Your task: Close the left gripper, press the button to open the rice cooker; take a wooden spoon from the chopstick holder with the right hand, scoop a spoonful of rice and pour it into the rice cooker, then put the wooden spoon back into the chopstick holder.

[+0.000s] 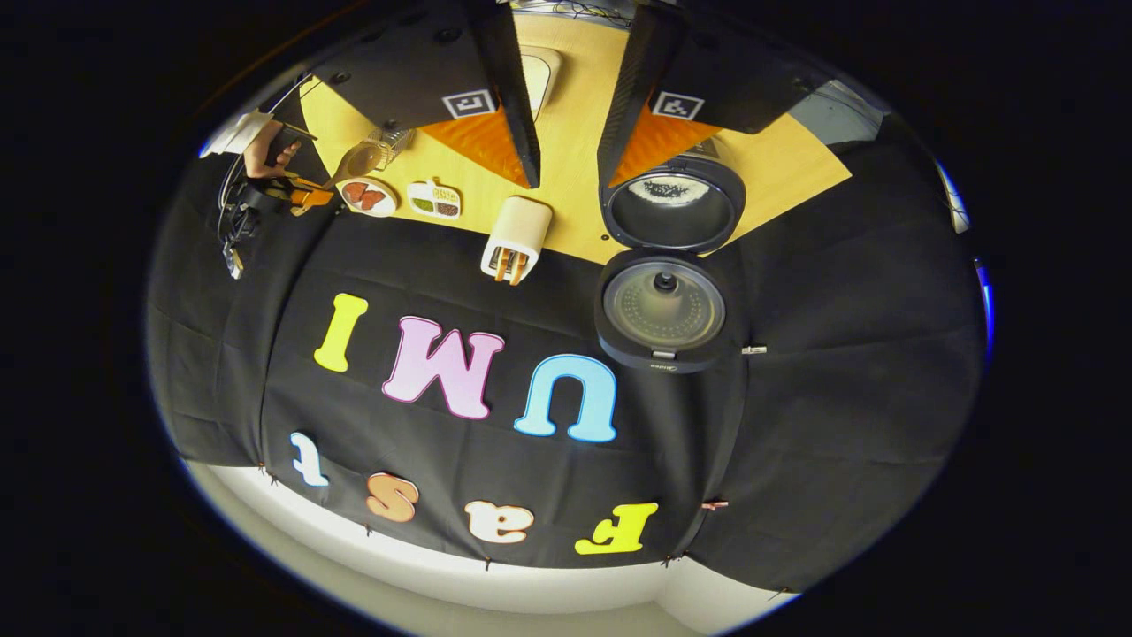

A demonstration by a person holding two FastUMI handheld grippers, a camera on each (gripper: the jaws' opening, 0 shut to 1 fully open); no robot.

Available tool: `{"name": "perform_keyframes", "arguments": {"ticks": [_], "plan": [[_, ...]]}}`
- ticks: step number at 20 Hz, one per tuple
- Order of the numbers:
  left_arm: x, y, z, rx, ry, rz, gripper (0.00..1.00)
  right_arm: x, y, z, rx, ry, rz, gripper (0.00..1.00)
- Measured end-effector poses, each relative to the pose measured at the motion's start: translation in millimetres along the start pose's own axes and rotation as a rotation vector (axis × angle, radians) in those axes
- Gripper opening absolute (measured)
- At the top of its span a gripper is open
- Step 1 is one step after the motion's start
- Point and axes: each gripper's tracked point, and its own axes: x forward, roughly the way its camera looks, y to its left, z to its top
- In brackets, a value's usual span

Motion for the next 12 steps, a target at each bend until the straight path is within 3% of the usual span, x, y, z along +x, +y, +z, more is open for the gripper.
{"name": "perform_keyframes", "arguments": {"ticks": [4,6,10,12], "plan": [[9,8,-4,-0.025,0.006,-0.097,0.6,-54,48,2,-0.031,-0.009,0.048,0.17],[11,16,-5,-0.05,0.007,-0.134,0.63,-75,74,-4,-0.052,-0.014,0.059,0.07],[8,37,-6,-0.025,0.006,-0.208,0.67,-104,129,-44,-0.097,0.004,0.079,0.17],[7,50,-4,-0.024,0.004,-0.232,0.75,-111,150,-74,-0.148,0.033,0.077,0.12]]}}
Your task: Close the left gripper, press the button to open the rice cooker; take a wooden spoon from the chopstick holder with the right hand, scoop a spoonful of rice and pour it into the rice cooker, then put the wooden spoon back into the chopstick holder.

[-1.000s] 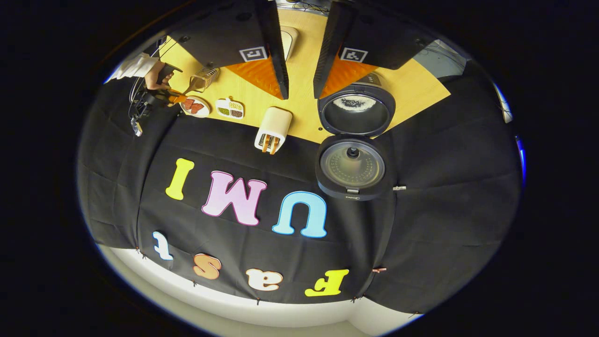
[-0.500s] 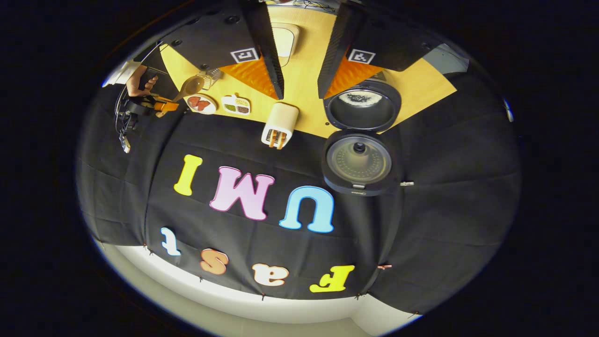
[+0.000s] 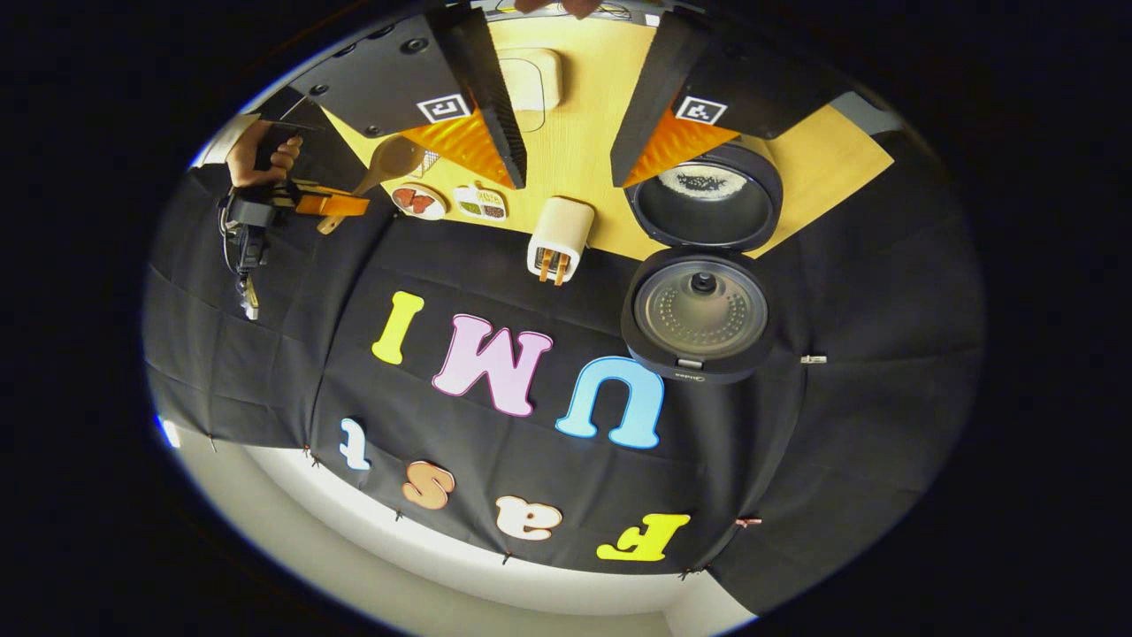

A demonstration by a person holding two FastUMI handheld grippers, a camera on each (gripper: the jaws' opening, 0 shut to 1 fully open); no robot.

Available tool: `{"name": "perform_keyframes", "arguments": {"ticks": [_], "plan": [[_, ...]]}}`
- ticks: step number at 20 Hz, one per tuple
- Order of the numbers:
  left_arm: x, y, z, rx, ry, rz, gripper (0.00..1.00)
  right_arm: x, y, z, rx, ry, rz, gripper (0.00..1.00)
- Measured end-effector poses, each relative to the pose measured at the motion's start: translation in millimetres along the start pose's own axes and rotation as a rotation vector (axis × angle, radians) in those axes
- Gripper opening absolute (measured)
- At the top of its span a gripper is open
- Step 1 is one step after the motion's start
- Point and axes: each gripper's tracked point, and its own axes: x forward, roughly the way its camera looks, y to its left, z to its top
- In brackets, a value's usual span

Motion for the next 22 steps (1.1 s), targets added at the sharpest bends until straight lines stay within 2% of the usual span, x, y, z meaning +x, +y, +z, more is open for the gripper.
{"name": "perform_keyframes", "arguments": {"ticks": [1,2,4,5,7,10,11,14,15,16,17,18,19,22], "plan": [[-2,6,3,-0.005,-0.005,-0.007,0.71,0,12,-14,-0.025,0.016,0.002,0.12],[-2,14,6,-0.01,-0.014,-0.006,0.71,3,20,-31,-0.046,0.04,0.001,0.07],[-5,31,10,-0.025,-0.018,0.011,0.72,9,32,-64,-0.092,0.092,-0.008,0.07],[-7,37,13,-0.039,-0.026,0.019,0.72,13,35,-75,-0.123,0.113,-0.014,0.12],[-12,47,17,-0.057,-0.04,0.036,0.72,23,39,-95,-0.192,0.152,-0.025,0.12],[-18,54,13,-0.078,-0.042,0.048,0.72,40,43,-118,-0.216,0.184,-0.034,0.12],[-21,55,13,-0.08,-0.043,0.054,0.72,45,42,-125,-0.232,0.193,-0.048,0.07],[-26,60,12,-0.088,-0.052,0.071,0.72,57,37,-139,-0.304,0.2,-0.111,0.17],[-28,62,14,-0.087,-0.056,0.079,0.72,59,43,-146,-0.325,0.208,-0.1,0.07],[-29,64,13,-0.087,-0.056,0.085,0.72,62,47,-154,-0.352,0.225,-0.086,0.07],[-29,65,12,-0.09,-0.056,0.088,0.72,64,54,-161,-0.374,0.235,-0.074,0.12],[-30,67,11,-0.094,-0.057,0.092,0.72,65,60,-163,-0.376,0.245,-0.065,0.12],[-31,69,13,-0.099,-0.057,0.097,0.72,64,67,-166,-0.356,0.256,-0.053,0.08],[-31,74,16,-0.108,-0.07,0.108,0.72,65,84,-171,-0.228,0.287,-0.019,0.08]]}}
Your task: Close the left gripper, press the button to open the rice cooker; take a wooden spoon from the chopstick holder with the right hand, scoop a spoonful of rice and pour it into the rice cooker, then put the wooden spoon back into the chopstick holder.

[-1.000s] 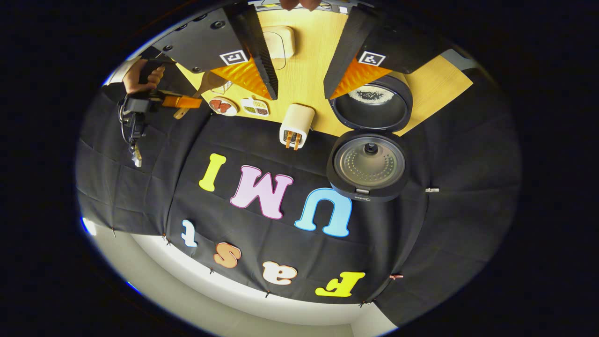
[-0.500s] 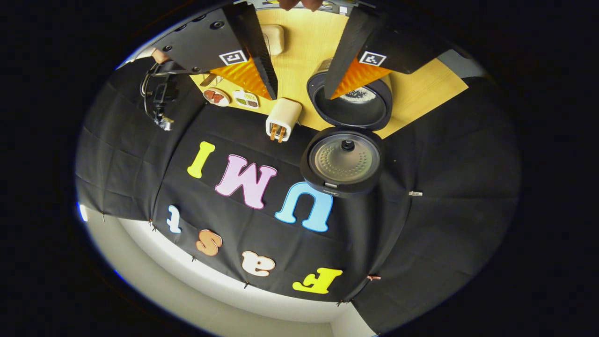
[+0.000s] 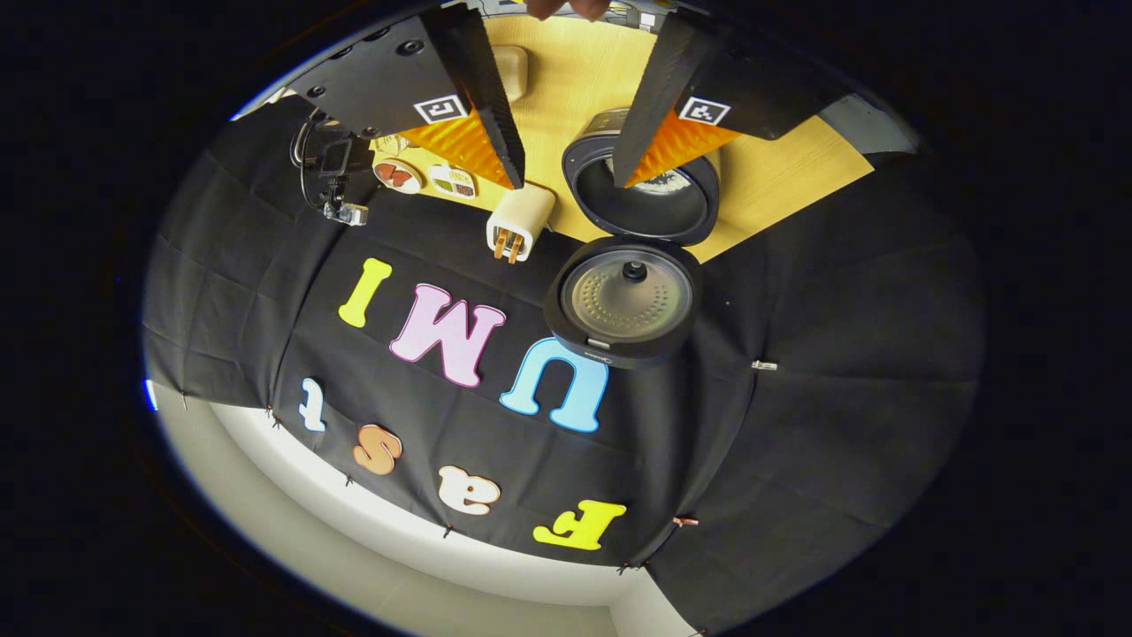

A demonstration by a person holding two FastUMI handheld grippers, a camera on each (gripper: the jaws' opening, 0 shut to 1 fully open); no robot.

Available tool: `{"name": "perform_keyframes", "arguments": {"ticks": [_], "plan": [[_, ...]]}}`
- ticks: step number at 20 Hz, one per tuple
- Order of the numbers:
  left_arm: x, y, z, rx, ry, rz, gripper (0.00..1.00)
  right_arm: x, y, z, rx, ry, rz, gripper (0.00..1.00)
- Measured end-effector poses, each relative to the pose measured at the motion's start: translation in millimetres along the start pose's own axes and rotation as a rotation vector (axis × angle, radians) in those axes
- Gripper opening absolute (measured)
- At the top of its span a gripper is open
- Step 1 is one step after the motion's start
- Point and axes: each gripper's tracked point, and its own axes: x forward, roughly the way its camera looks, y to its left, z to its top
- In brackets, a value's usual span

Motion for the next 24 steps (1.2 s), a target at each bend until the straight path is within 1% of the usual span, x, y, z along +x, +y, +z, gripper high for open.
{"name": "perform_keyframes", "arguments": {"ticks": [1,2,5,6,7,9,10,11,14,15,17,18,19,20,22,24], "plan": [[0,1,0,-0.001,0.001,0.001,0.72,-1,-1,0,0.027,0.004,0.004,0.08],[1,1,-1,-0.003,0.002,0.001,0.72,-1,-2,1,0.054,0.009,0.01,0.12],[2,0,-1,-0.01,0.006,0.0,0.72,-6,-11,-1,0.167,0.019,0.022,0.12],[2,-2,-1,-0.009,0.007,-0.003,0.72,-9,-14,1,0.197,0.016,0.029,0.12],[3,-4,-1,-0.005,0.009,-0.006,0.72,-12,-17,1,0.221,0.015,0.037,0.08],[5,-10,-1,0.007,0.011,-0.015,0.72,-17,-26,2,0.266,0.01,0.042,0.07],[7,-13,-1,0.011,0.013,-0.022,0.72,-20,-32,3,0.294,0.007,0.042,0.12],[7,-15,-1,0.016,0.016,-0.027,0.72,-23,-38,6,0.325,-0.002,0.044,0.07],[10,-26,-1,0.031,0.019,-0.045,0.72,-33,-47,12,0.401,-0.018,0.064,0.07],[11,-29,0,0.036,0.022,-0.05,0.72,-36,-50,14,0.422,-0.021,0.07,0.12],[13,-33,0,0.043,0.024,-0.056,0.72,-42,-56,17,0.471,-0.029,0.083,0.12],[13,-34,0,0.043,0.024,-0.058,0.72,-45,-58,19,0.498,-0.033,0.094,0.12],[14,-35,1,0.043,0.026,-0.058,0.72,-49,-57,21,0.523,-0.036,0.112,0.07],[15,-35,-1,0.04,0.028,-0.057,0.72,-53,-56,24,0.545,-0.04,0.129,0.07],[17,-33,-2,0.029,0.034,-0.052,0.72,-62,-54,34,0.594,-0.053,0.162,0.12],[17,-31,1,0.025,0.03,-0.043,0.72,-72,-50,49,0.631,-0.074,0.197,0.12]]}}
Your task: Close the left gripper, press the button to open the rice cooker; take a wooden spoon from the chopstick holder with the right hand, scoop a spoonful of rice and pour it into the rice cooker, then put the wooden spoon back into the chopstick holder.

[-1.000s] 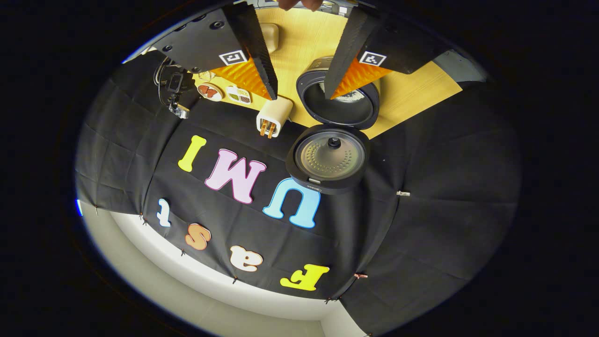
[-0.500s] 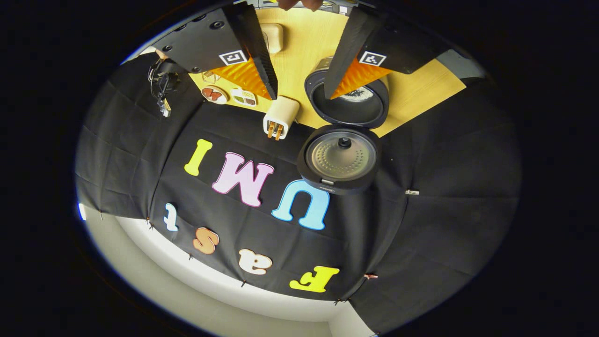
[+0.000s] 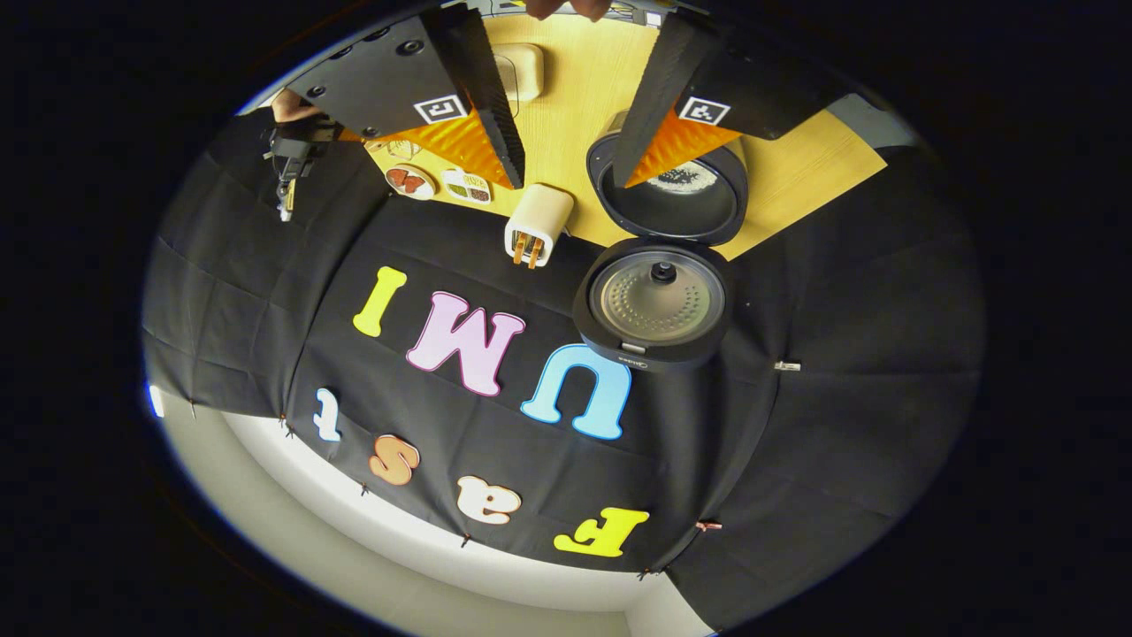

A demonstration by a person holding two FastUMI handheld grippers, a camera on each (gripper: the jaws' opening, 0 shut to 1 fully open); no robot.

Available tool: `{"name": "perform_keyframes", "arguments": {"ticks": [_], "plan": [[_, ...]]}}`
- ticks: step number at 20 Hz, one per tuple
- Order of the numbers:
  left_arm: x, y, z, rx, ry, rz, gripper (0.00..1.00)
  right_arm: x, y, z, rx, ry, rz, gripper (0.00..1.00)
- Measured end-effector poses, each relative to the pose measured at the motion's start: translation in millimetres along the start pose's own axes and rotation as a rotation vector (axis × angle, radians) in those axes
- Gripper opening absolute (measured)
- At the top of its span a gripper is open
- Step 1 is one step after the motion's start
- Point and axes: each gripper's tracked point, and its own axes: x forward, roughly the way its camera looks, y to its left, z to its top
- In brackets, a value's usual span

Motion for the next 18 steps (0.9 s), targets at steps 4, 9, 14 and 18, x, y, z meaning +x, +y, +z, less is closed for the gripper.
{"name": "perform_keyframes", "arguments": {"ticks": [4,9,14,18], "plan": [[1,5,3,0.007,-0.005,0.012,0.72,-11,39,20,0.043,-0.019,0.084,0.16],[-3,21,8,0.004,-0.017,0.04,0.72,-8,94,37,0.119,-0.022,0.186,0.07],[-14,45,13,0.0,-0.035,0.078,0.72,13,160,40,0.132,-0.018,0.262,0.07],[-22,66,16,-0.022,-0.046,0.109,0.72,40,216,25,0.077,0.0,0.308,0.11]]}}
